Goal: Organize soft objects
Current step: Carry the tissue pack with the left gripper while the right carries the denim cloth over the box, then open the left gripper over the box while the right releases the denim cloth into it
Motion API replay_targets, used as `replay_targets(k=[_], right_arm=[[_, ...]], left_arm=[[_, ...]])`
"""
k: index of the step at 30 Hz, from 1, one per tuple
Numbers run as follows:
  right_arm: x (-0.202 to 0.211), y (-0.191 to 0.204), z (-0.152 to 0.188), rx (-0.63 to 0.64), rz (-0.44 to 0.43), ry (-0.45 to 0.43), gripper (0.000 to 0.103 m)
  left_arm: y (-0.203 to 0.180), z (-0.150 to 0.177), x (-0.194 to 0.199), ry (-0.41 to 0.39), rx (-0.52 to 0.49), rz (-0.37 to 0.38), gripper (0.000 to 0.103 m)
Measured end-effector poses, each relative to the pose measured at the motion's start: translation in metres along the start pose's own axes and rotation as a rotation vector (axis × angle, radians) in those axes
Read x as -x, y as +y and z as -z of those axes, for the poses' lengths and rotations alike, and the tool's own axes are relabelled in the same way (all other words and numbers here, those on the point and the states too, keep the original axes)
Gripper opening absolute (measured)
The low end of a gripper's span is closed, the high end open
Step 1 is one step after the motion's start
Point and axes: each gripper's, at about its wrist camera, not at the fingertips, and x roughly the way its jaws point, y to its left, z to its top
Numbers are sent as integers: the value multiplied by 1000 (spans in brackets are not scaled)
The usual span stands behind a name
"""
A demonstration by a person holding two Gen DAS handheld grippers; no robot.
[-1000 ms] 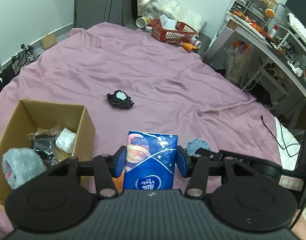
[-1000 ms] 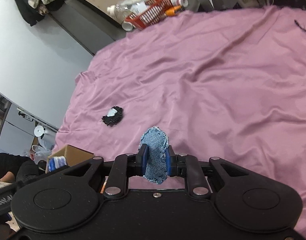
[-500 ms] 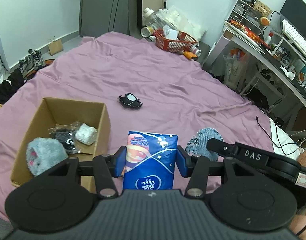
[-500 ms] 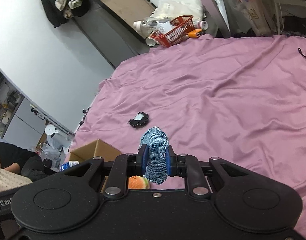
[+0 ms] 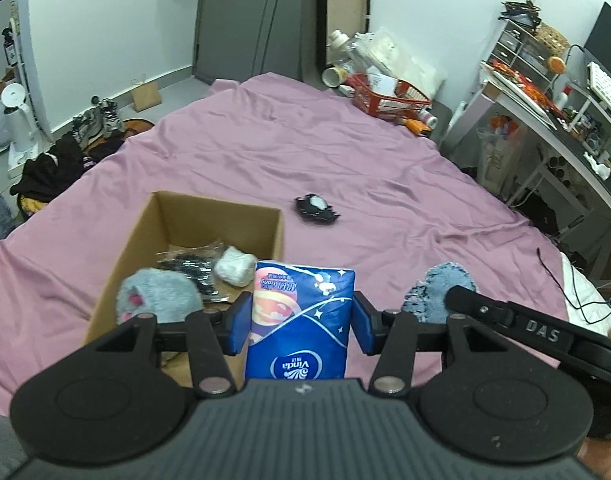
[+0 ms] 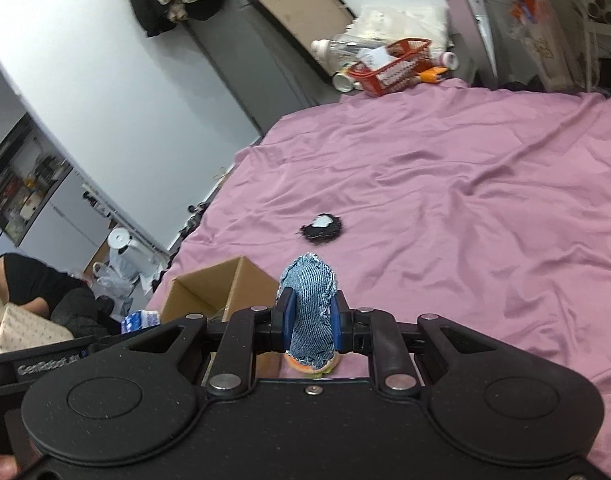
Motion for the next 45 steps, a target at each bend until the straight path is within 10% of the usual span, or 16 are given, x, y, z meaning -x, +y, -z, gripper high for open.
replay_targets(k=[45], right_arm=[[-50, 105, 23, 111, -113, 66, 22]], left_arm=[[116, -1, -20, 71, 170, -51, 54]])
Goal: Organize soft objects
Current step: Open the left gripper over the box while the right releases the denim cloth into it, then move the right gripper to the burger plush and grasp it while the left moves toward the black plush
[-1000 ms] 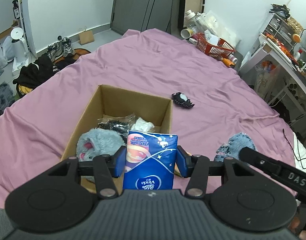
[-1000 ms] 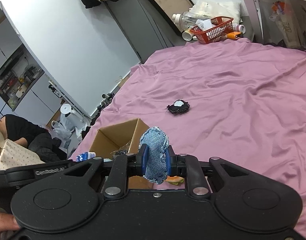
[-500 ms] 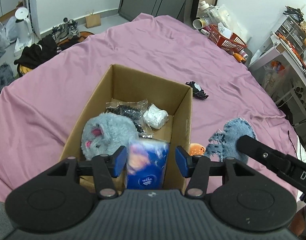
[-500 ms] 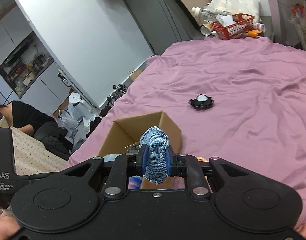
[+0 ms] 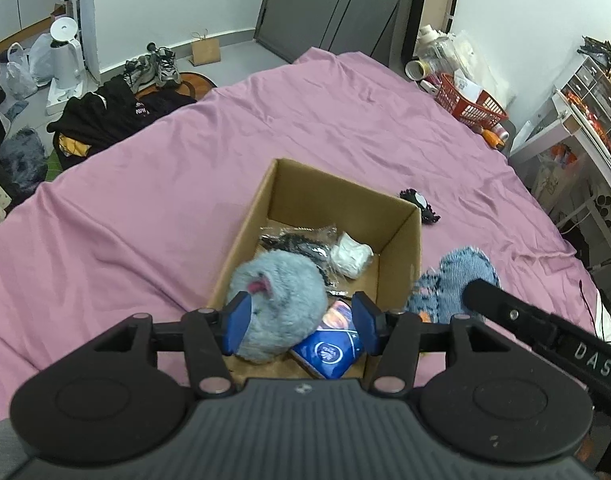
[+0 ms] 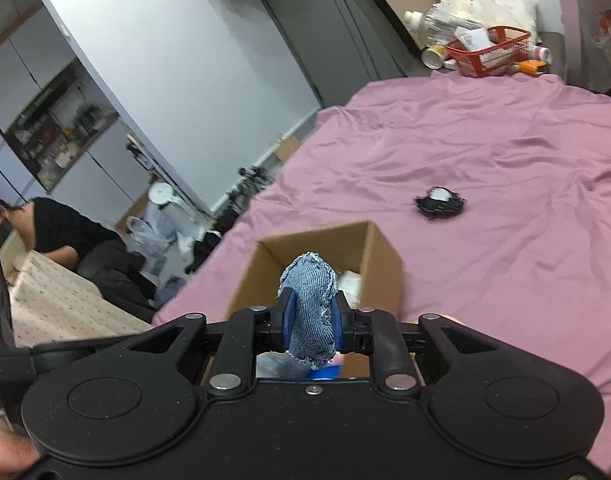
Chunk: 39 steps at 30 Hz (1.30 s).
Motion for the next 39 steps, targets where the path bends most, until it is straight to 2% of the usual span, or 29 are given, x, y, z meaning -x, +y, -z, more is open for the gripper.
replay_targets(k=[1, 3, 6, 8, 11, 13, 18, 30, 39], right_arm=[[-1, 1, -1, -9, -16, -1, 26], [-1, 1, -1, -32, -22, -3, 27], [1, 1, -1, -33, -1, -5, 28], [4, -1, 0, -35, 12, -1, 30], [9, -4, 0, -30, 34, 1, 43], [13, -7, -1, -18, 60, -1, 53], [22, -10, 0, 39, 96, -7, 62], [17, -43, 2, -35, 151, 37, 62], [3, -65, 8, -134, 122, 99, 62]], left_arm=[[2, 0, 2, -2, 0, 0, 54], [4, -2, 6, -4, -3, -2, 55], [8, -3, 12, -3, -6, -6, 60], [9, -3, 14, -3, -13, -10, 68], [9, -3, 16, 1, -18, -14, 77], [8, -2, 18, 2, -23, -14, 79], [-1, -3, 19, 5, -44, -18, 81], [-33, -9, 7, 6, -85, -31, 81], [-55, -10, -13, 27, -120, -25, 81]])
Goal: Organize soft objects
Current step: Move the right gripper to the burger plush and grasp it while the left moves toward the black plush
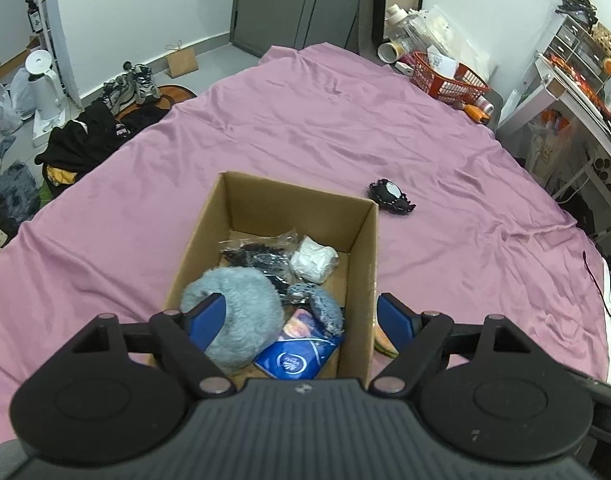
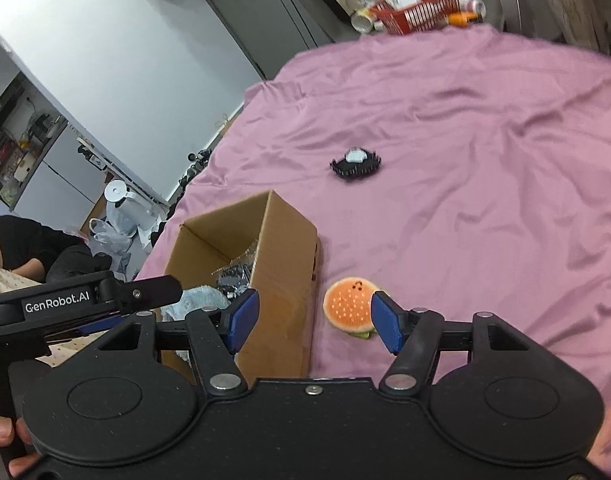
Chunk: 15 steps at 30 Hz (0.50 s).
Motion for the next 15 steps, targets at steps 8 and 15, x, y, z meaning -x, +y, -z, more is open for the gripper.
replay_targets(k=[8, 15], right_arm=[[-24, -18, 0, -95, -3, 65, 58], [-47, -23, -1, -124, -2, 103, 57]], left_arm=[[-6, 3, -19, 38, -3, 13, 81], [-6, -1, -33, 59, 7, 29, 81]])
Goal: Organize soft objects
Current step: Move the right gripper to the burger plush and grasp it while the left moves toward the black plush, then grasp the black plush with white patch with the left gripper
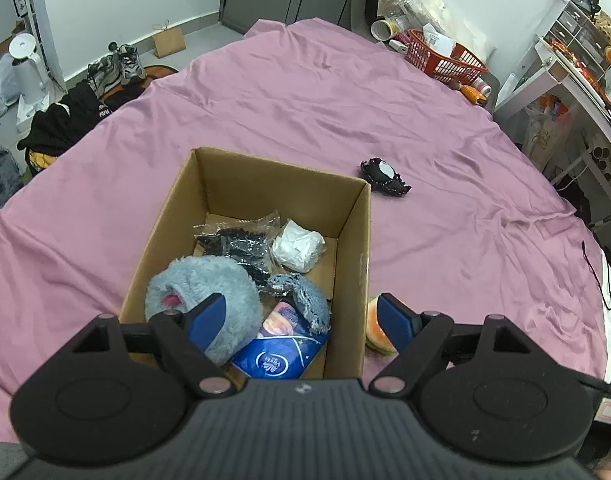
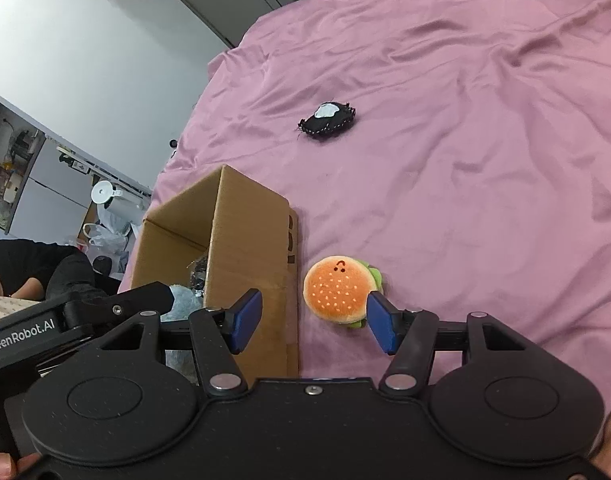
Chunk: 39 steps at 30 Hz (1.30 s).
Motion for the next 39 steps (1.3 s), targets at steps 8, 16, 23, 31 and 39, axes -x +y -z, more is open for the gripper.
replay_targets(k=[8, 16, 23, 31, 39], right_arm=[[-32, -4, -4, -6, 33, 62, 48], [-45, 2, -8, 47, 57, 74, 0], [-38, 6, -20, 74, 46, 52, 0], [-58, 4, -16, 60, 64, 129, 55], [-71, -3, -14, 48, 61, 120, 24]], left_arm=[[0, -11, -16, 14, 3, 12, 81], [-1, -32, -27, 11, -24, 10, 81], [-9, -56, -27, -12, -64, 17, 81], [-20, -77, -31, -22, -94, 18, 81], [-31, -94, -46, -2, -122, 10, 81]])
